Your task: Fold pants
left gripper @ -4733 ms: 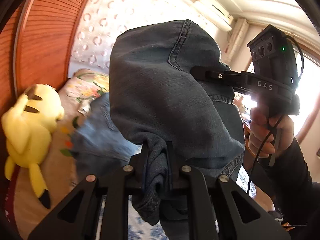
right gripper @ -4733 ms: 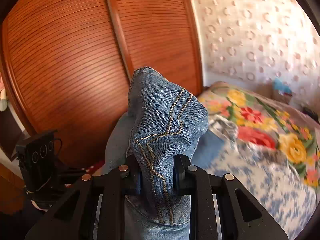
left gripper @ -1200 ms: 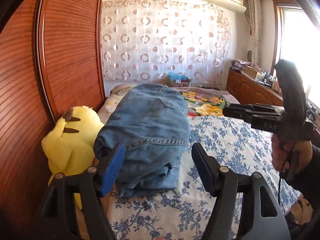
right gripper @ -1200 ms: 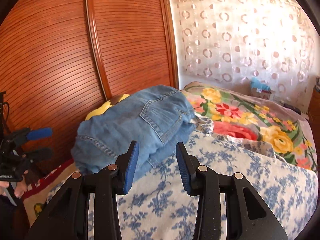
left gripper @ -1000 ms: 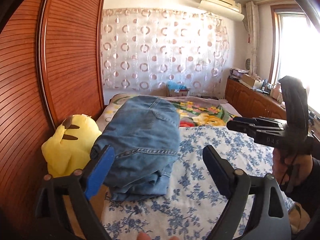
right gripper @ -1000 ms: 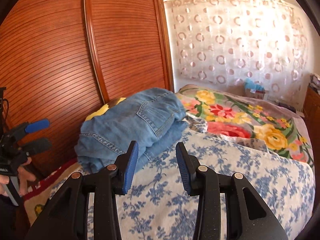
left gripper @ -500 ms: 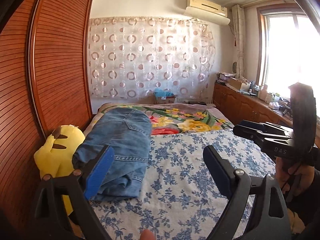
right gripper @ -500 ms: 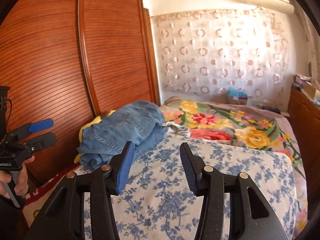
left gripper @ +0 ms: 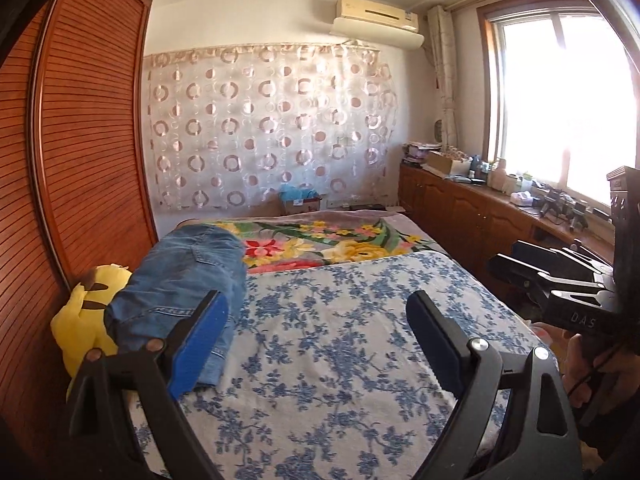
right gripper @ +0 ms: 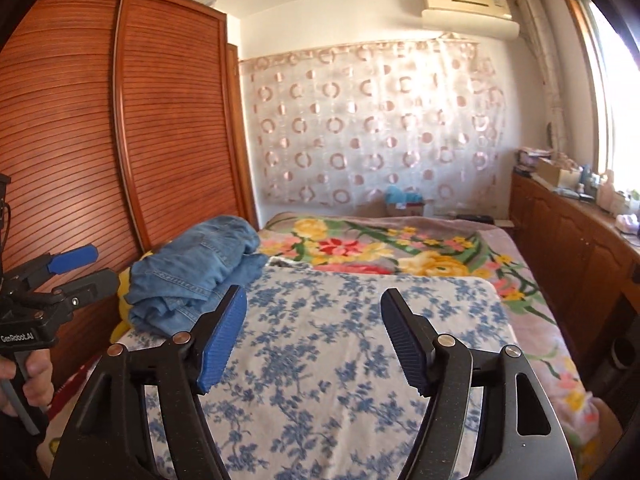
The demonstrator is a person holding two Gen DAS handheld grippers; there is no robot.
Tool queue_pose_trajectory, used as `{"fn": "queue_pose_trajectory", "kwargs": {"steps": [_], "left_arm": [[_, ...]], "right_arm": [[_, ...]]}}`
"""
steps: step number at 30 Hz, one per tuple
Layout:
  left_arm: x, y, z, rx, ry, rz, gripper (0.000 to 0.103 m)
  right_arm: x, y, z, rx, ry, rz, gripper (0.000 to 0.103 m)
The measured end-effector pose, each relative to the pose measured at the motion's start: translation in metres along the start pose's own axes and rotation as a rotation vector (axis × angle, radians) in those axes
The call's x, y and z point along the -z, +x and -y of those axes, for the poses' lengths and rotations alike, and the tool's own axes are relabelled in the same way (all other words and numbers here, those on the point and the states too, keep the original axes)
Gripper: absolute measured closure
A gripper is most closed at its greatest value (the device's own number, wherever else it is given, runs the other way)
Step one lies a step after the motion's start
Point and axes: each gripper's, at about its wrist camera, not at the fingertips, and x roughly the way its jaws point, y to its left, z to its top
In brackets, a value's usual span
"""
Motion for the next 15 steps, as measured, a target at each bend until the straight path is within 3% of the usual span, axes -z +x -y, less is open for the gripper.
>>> {"fn": "queue_pose_trajectory", "kwargs": {"steps": [9, 15], "left_arm": [[0.006, -0.023, 0.035, 0.001, 0.017, -0.007, 0.012], [0.011, -0.035, 0.043, -0.013, 0.014, -0.016, 0.012]], "right_arm": [[0.019, -0.055, 0.017, 0.076, 0.026, 0.026, 0.032], [0.027, -0.070, 0.026, 0.097, 0.055, 0.020, 0.032]]}}
